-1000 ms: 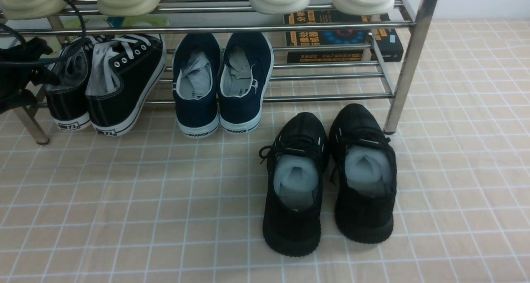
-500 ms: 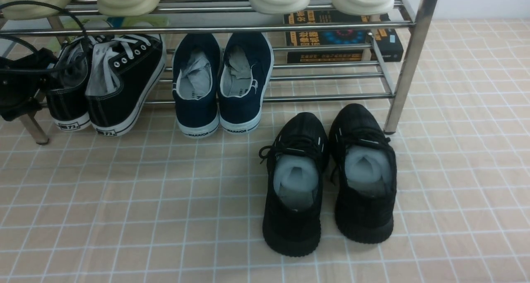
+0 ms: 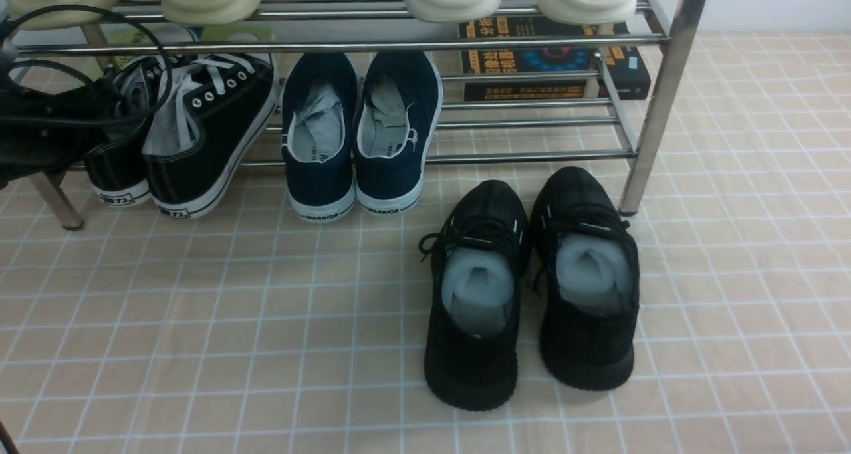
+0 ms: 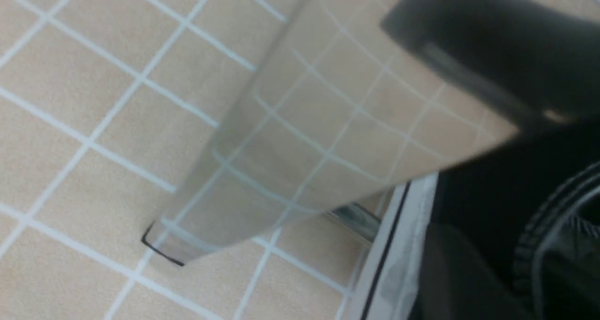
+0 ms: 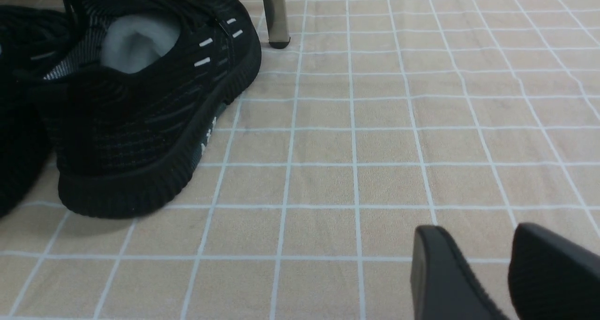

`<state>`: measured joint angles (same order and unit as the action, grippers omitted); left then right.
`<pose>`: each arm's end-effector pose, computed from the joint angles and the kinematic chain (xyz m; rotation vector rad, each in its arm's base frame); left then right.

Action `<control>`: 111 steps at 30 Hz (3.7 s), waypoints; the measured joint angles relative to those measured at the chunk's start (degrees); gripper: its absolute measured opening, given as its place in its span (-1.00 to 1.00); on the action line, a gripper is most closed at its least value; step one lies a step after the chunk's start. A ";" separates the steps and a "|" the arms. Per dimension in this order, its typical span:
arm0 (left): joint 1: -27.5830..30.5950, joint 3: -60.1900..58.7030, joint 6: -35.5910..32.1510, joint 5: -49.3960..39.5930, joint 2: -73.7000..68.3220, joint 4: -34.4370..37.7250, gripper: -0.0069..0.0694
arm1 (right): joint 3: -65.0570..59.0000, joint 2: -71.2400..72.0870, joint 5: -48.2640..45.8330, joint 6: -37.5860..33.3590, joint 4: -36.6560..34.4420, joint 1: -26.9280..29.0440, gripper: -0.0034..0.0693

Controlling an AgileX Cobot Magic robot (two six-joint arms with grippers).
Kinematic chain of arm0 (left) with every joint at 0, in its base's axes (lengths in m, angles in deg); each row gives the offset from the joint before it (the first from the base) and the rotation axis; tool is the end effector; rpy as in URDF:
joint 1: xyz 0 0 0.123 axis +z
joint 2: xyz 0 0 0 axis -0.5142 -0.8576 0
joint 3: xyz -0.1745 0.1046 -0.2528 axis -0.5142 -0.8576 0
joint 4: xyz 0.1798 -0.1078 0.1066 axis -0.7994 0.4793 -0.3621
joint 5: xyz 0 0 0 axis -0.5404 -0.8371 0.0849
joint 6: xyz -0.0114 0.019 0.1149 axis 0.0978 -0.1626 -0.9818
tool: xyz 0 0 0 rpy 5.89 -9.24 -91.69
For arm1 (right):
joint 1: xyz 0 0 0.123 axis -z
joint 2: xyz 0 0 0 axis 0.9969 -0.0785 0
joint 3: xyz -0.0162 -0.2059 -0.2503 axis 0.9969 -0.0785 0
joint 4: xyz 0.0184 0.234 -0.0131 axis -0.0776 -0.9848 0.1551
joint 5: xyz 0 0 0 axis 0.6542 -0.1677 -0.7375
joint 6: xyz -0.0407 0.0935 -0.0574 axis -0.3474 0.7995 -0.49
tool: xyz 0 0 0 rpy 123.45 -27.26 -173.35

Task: Take the shoes off the shelf from the light coffee tablecloth by hand.
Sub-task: 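Set the held shoe down on the floor in front of the rack with the left gripper, then grasp the leftmost shoe on the bottom shelf of the shoe rack with the left gripper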

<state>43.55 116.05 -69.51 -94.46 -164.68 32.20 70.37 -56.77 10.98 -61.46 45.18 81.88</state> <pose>0.4298 0.0760 0.2592 -0.6616 2.1812 -0.3105 0.0200 0.0037 0.1657 0.0141 1.8789 0.1267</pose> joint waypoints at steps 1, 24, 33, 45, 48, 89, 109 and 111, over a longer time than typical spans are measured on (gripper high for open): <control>0.05 0.00 -0.17 -0.27 0.14 -0.12 -0.71 | 0.00 0.00 0.00 0.00 0.00 0.00 -0.25; 7.09 -0.36 15.60 -29.78 19.60 -23.85 -0.78 | 0.00 0.00 0.00 0.00 0.00 0.00 -0.25; 7.09 -0.36 18.79 -36.46 26.92 -33.22 -0.78 | 0.00 0.00 0.00 0.00 0.00 0.00 -0.25; 7.09 -0.85 22.03 -47.37 28.47 -41.02 -0.78 | 0.00 0.00 0.00 0.00 0.00 0.00 -0.25; 7.09 -3.50 23.03 -46.40 28.86 -40.63 -0.78 | 0.00 0.00 0.00 0.00 0.00 0.00 -0.25; 6.99 -28.05 25.11 -18.01 29.03 -36.62 0.06 | 0.00 0.00 0.00 0.00 -0.05 0.00 -0.25; -4.11 -6.84 14.32 -40.16 27.86 -16.30 -0.81 | 0.00 0.00 0.00 0.00 -0.05 0.00 -0.25; -8.03 -6.84 16.47 -36.30 26.41 -16.22 -0.77 | 0.00 0.00 0.00 0.00 -0.05 0.00 -0.25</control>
<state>35.53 109.21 -53.03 -130.75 -138.28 15.97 70.37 -56.77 10.98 -61.46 45.13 81.88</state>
